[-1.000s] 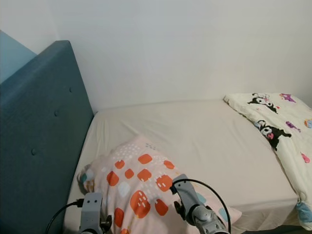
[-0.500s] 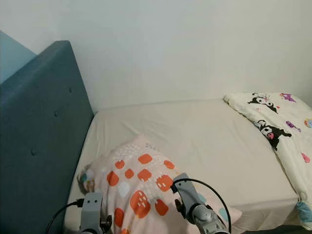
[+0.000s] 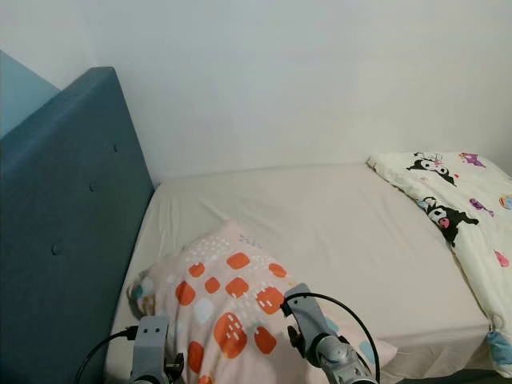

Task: Clean up the room

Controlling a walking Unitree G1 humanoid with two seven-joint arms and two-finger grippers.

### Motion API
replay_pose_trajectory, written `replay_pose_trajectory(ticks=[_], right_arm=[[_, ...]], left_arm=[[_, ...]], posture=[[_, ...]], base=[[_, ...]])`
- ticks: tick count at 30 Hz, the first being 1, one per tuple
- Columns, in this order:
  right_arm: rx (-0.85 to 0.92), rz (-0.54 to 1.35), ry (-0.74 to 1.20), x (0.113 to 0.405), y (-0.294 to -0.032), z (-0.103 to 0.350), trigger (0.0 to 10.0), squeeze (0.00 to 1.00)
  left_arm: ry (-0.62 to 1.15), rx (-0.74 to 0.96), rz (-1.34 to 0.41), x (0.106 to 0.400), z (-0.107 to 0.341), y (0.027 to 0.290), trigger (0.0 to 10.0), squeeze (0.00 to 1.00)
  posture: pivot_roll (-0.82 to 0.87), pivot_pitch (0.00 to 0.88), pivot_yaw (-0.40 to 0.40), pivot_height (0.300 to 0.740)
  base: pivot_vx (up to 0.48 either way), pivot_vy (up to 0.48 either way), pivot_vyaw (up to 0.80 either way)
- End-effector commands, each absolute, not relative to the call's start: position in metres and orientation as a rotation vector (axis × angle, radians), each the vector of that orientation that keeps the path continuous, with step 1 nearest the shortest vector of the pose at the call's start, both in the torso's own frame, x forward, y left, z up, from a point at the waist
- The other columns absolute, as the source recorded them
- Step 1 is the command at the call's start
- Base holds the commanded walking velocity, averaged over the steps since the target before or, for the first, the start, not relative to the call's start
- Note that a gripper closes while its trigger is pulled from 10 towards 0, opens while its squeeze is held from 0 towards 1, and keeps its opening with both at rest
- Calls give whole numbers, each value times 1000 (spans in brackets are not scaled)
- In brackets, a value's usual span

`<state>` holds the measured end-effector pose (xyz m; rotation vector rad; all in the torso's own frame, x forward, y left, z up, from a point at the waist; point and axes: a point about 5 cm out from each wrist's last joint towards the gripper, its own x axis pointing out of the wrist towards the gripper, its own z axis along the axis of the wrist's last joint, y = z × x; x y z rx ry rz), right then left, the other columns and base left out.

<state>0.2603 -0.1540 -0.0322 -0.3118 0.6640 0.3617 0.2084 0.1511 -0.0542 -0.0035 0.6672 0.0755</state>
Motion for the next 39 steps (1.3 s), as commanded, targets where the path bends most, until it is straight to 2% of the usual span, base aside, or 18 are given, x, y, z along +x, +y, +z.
replay_pose_trajectory(ticks=[1, 39], right_arm=[[-308, 352, 665, 259, -156, -33, 10000, 0], [-293, 323, 663, 259, -157, -33, 10000, 0]], left_arm=[[681, 11, 61, 206, -56, 151, 10000, 0], [640, 10, 115, 211, -51, 157, 10000, 0]], posture=[[-111, 0, -46, 740], [-111, 0, -45, 740]], base=[[0, 0, 0], [0, 0, 0]])
